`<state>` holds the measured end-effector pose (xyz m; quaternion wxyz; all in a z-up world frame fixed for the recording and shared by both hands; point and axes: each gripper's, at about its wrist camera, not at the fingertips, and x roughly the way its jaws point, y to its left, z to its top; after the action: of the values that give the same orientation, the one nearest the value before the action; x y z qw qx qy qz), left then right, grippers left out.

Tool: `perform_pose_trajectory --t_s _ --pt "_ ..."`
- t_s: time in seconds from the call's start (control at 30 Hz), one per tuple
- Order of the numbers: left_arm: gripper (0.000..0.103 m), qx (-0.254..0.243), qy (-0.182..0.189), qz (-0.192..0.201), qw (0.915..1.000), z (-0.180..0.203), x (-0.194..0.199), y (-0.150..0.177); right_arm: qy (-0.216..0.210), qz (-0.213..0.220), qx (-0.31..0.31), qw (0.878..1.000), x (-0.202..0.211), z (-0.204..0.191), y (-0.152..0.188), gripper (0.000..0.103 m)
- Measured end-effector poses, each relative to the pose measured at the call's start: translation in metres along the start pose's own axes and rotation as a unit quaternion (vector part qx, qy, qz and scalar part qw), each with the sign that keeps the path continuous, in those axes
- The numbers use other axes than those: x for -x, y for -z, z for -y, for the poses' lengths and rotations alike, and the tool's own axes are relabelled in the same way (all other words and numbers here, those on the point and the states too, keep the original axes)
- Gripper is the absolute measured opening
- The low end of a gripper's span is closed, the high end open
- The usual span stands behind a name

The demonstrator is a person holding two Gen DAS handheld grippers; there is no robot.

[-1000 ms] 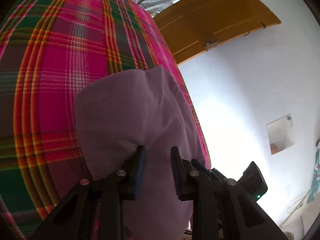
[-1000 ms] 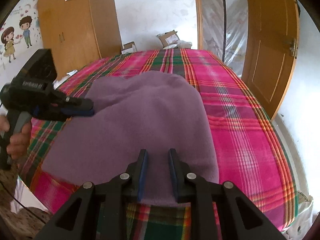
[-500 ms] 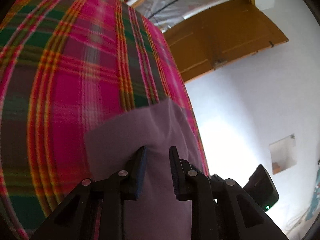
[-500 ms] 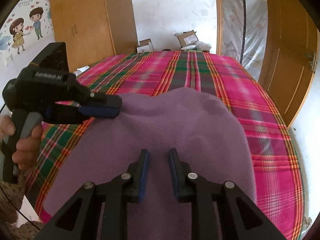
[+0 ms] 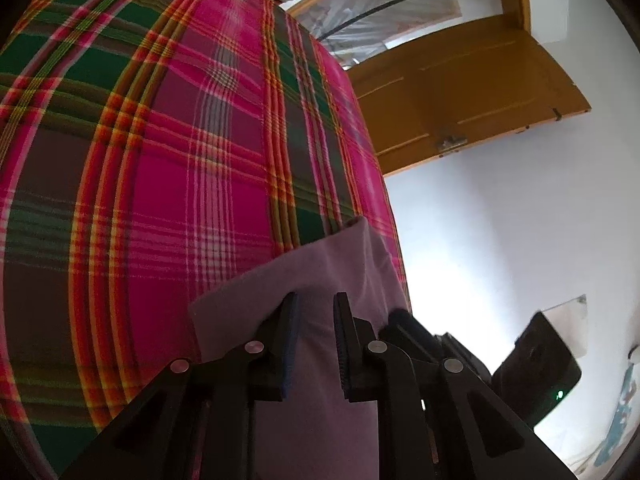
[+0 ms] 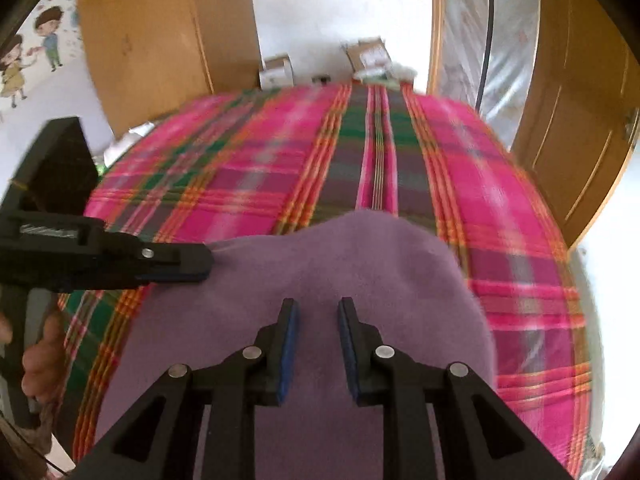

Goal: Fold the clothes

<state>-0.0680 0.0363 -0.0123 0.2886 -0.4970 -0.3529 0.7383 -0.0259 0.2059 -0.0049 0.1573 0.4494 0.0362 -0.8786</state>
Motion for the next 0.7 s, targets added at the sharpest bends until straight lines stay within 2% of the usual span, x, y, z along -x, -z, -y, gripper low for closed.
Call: perform_pose_trajectory --t_s 0.3,0.43,0.57,0.7 --pt "0.018 0.011 -0.018 0.004 0.9998 -0.004 -0.017 -0.004 -0.01 -0.011 -0.019 1.0 -0.002 0.01 0.001 0.022" --pt "0.018 0.002 -0.038 0.012 0.9992 0.008 -0.018 -0.002 -0.024 0.016 -0.021 0.999 0.015 0.005 0.006 0.023" --pt "0.022 -0.011 -0.052 0.028 0.9982 0.021 -0.01 0.005 -0.064 0.048 0.004 0.997 0.041 -0.008 0.024 0.023" --pt "0.022 -0.017 -0.06 0.032 0.9975 0.021 0.002 0.008 -0.113 0.058 0.025 0.992 0.056 -0.025 0.044 0.023"
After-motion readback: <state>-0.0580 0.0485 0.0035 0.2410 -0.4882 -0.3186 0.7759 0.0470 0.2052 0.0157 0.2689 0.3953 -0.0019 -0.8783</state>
